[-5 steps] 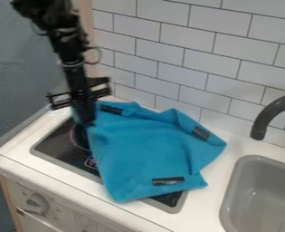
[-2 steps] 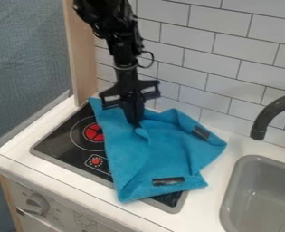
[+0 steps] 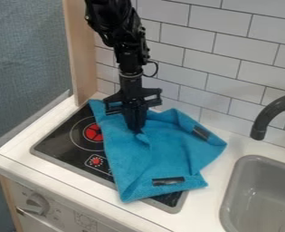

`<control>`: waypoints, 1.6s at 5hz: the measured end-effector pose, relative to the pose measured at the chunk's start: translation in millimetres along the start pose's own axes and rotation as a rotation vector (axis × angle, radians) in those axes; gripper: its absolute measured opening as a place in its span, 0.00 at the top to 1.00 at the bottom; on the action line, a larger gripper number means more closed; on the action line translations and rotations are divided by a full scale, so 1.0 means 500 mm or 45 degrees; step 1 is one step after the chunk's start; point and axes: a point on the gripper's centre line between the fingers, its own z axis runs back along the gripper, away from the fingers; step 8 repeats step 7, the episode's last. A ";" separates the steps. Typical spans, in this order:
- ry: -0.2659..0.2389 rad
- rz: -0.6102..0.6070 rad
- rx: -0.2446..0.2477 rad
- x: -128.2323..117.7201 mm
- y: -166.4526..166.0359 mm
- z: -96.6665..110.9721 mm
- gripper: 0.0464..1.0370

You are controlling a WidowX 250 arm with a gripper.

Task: Fold the cloth from the bottom left to top right

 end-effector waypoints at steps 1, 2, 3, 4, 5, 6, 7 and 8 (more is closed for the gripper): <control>0.003 0.012 0.007 0.000 0.002 -0.003 0.49; -0.006 0.011 -0.001 0.002 0.000 -0.003 0.18; 0.000 -0.004 -0.020 0.000 -0.005 -0.003 0.01; 0.010 -0.005 -0.026 -0.003 -0.005 -0.003 0.03; -0.038 -0.008 -0.056 0.000 -0.011 0.041 0.04; -0.108 -0.031 -0.035 0.007 -0.004 0.090 0.04; -0.111 -0.025 -0.041 0.007 -0.005 0.093 0.04; -0.111 -0.025 -0.041 0.007 -0.005 0.093 0.04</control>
